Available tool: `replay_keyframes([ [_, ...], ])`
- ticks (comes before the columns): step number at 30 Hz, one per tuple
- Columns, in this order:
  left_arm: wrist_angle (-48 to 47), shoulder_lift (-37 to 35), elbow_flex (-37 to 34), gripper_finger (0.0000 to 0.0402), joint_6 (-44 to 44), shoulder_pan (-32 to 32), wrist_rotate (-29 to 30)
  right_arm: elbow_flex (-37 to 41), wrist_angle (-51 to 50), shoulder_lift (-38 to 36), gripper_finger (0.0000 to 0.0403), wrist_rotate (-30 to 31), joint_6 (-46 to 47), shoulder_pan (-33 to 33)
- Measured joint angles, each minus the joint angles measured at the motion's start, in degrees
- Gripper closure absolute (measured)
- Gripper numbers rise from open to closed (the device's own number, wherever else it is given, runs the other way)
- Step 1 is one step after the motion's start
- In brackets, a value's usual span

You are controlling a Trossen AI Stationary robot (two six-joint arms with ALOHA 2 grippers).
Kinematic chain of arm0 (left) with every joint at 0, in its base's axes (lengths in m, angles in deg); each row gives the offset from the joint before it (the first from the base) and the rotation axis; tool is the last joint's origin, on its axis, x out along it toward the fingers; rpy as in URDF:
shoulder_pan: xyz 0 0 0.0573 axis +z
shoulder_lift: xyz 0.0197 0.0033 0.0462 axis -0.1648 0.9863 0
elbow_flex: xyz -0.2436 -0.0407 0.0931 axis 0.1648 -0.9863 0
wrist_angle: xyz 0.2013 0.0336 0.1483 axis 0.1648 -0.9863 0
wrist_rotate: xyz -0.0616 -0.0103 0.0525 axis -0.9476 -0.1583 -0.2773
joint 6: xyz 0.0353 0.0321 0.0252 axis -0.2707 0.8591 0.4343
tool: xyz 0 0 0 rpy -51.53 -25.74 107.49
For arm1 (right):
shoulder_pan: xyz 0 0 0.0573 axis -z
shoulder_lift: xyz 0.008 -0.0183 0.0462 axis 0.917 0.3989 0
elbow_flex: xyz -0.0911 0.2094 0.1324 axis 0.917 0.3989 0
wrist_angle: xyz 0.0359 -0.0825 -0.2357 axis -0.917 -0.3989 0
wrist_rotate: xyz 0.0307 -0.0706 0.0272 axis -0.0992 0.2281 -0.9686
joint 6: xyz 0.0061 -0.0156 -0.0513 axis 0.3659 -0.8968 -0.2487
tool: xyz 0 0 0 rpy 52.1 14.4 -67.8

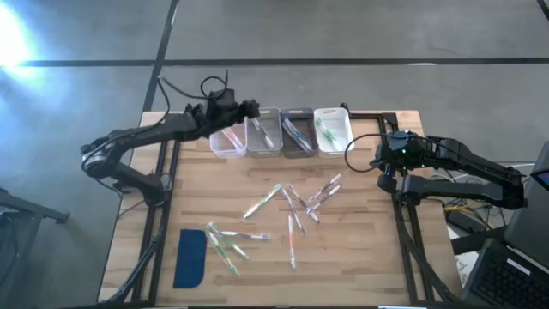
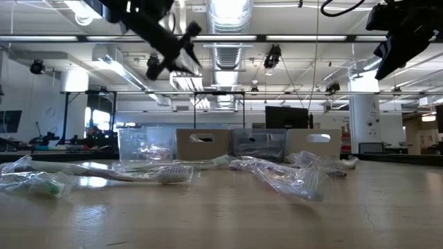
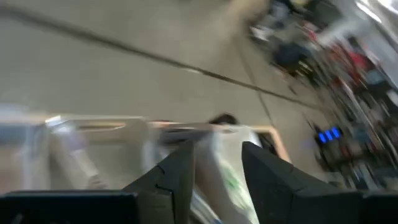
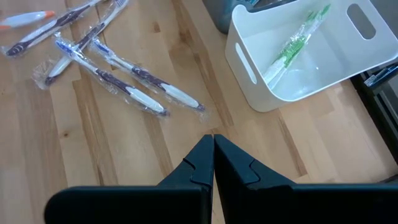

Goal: Pick & Place Toothbrushes
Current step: Put the green toothbrush into the white bin

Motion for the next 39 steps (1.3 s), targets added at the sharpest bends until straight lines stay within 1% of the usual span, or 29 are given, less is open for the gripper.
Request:
replay_keyframes([
  [8,-0.2,-8.1,3.1,0.0296,20.9,-11.7,-0.2,0.0,0.0,0.0,0.0394,0.0,0.0,0.0],
  [13,-0.3,-12.7,3.1,0.0303,29.5,-16.3,-0.6,0.0,0.0,0.0,0.0394,0.0,0.0,0.0],
  [15,-0.4,-13.7,3.0,0.0302,30.5,-17.1,-0.8,0.0,0.0,0.0,0.0394,0.0,0.0,0.0],
  [17,-0.4,-14.6,3.0,0.0301,29.0,-17.9,-2.6,0.0,0.0,0.0,0.0394,0.0,0.0,0.0],
  [20,-0.4,-16.0,3.0,0.0302,26.9,-18.3,-8.8,0.0,0.0,0.0,0.0394,0.0,0.0,0.0],
  [23,-0.6,-17.4,3.0,0.0305,29.7,-18.3,-15.5,0.0,0.0,0.0,0.0394,0.0,0.0,0.0],
  [26,-2.3,-18.5,3.0,0.0305,30.7,-18.6,-19.4,0.0,0.0,0.0,0.0394,0.0,0.0,0.0],
  [28,-4.7,-19.2,3.0,0.0305,30.8,-18.8,-20.2,0.0,0.0,0.0,0.0394,0.0,0.0,0.0],
  [34,-12.2,-20.8,2.9,0.0306,30.8,-20.2,-20.0,0.0,0.0,0.0,0.0394,0.0,0.0,0.0],
  [37,-14.1,-21.4,2.9,0.0310,32.2,-22.4,-18.5,0.0,0.0,0.0,0.0394,0.0,0.0,0.0],
  [39,-14.4,-21.7,2.9,0.0315,34.1,-24.2,-16.3,0.0,0.0,0.0,0.0394,0.0,0.0,0.0],
])
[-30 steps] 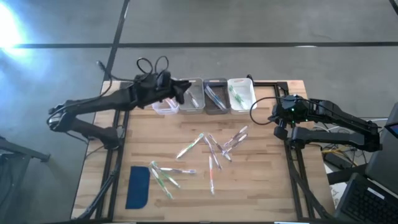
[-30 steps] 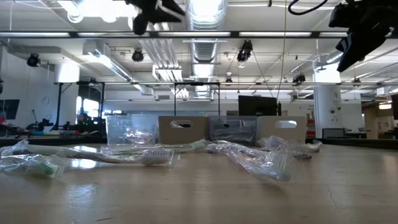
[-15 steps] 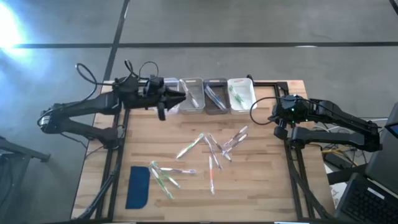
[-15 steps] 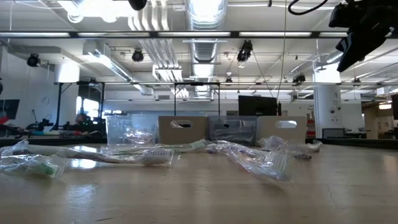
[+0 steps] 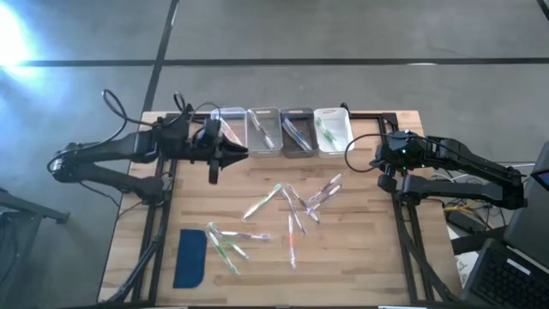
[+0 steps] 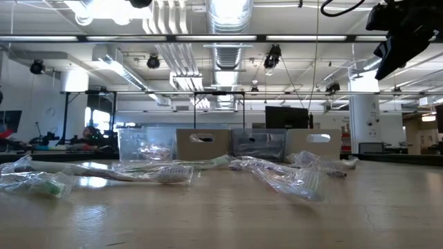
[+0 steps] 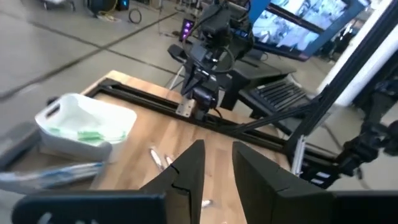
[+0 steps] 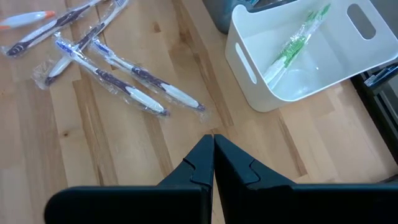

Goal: Pick & Place Toothbrushes
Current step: Put the green toothbrush into the white bin

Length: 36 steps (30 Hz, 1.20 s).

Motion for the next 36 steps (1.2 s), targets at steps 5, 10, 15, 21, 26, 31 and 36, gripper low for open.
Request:
replay_keyframes([
  [5,-0.1,-1.0,0.0,0.0330,3.2,-5.4,5.7,0.0,0.0,0.0,0.0394,0.0,0.0,0.0],
  [10,-1.9,-2.3,0.0,0.0344,7.6,-12.8,11.4,0.0,0.0,0.0,0.0394,0.0,0.0,0.0],
  [15,-6.6,-2.7,0.0,0.0351,10.1,-17.6,14.4,0.0,0.0,0.0,0.0394,0.0,0.0,0.0],
  [21,-10.1,-2.7,0.0,0.0349,10.1,-18.1,14.5,0.0,0.0,0.0,0.0394,0.0,0.0,0.0],
  [26,-10.1,-2.7,0.0,0.0351,10.5,-18.1,14.7,0.0,0.0,0.0,0.0394,0.0,0.0,0.0],
  [31,-10.1,-2.7,0.0,0.0348,10.5,-18.1,14.7,0.0,0.0,0.0,0.0394,0.0,0.0,0.0],
  [36,-10.0,-2.6,0.0,0.0346,10.4,-18.1,14.7,0.0,0.0,0.0,0.0394,0.0,0.0,0.0],
])
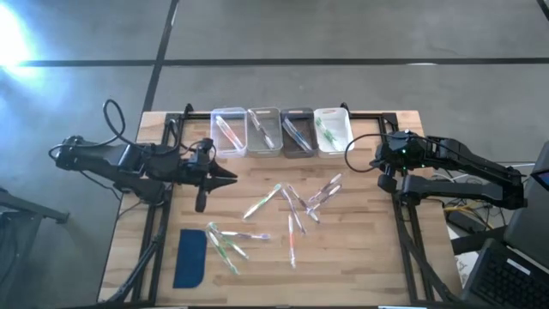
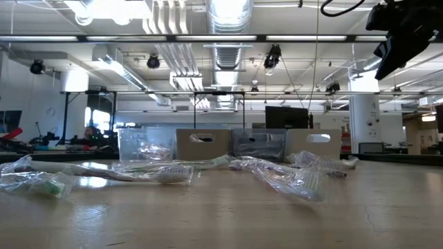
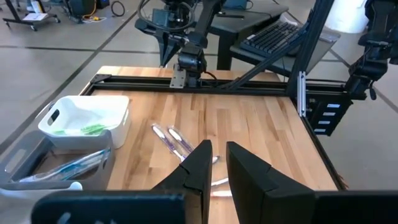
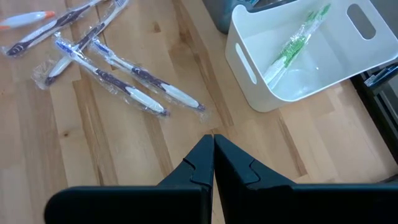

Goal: Pick & Place Toothbrushes
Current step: Put the green toothbrush into the white bin

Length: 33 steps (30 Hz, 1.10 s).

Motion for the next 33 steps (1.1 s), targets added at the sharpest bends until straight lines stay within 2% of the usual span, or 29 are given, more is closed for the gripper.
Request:
replay_keyframes([
  [17,0.0,0.1,0.0,0.0346,-0.1,0.0,-0.3,0.0,0.2,0.0,0.0394,0.0,0.0,0.0],
  [20,0.0,0.1,0.0,0.0346,-0.1,0.0,-0.3,0.0,3.0,0.1,0.0394,0.0,-0.2,0.0],
  [28,0.0,0.1,0.0,0.0346,-0.1,0.0,-0.3,0.0,28.0,1.5,0.0394,-0.1,10.3,0.0],
  [33,0.0,0.1,0.0,0.0346,-0.1,0.0,-0.2,0.0,49.6,3.4,0.0394,-0.1,14.5,0.0],
])
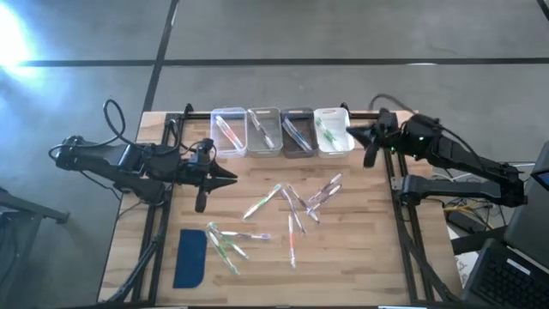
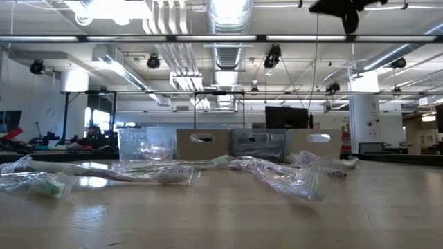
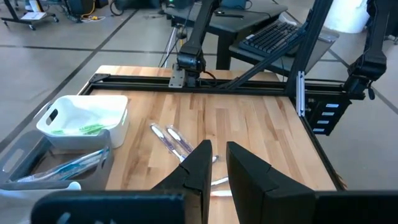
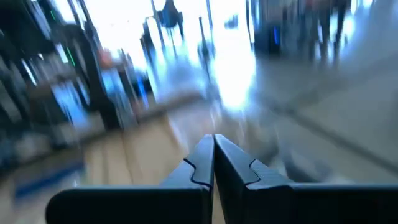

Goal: Pick & Place Toothbrushes
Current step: Put the green toothbrush into the white bin

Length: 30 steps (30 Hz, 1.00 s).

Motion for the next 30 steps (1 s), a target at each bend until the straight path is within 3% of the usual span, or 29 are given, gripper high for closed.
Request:
replay_keyframes([
  [6,0.0,0.0,0.0,0.0346,0.0,0.0,0.0,0.0,28.1,3.5,0.0394,0.0,1.0,0.0],
  [10,0.0,0.0,0.0,0.0346,0.0,0.0,0.0,0.0,39.2,4.8,0.0394,0.0,6.8,0.0],
  [16,0.0,0.0,0.0,0.0346,0.0,0.0,0.0,0.0,40.9,4.5,0.0394,0.0,14.2,0.0],
  [30,3.7,0.8,0.0,0.0346,-4.6,0.0,0.2,0.0,39.6,4.2,0.0394,0.0,13.7,0.0],
])
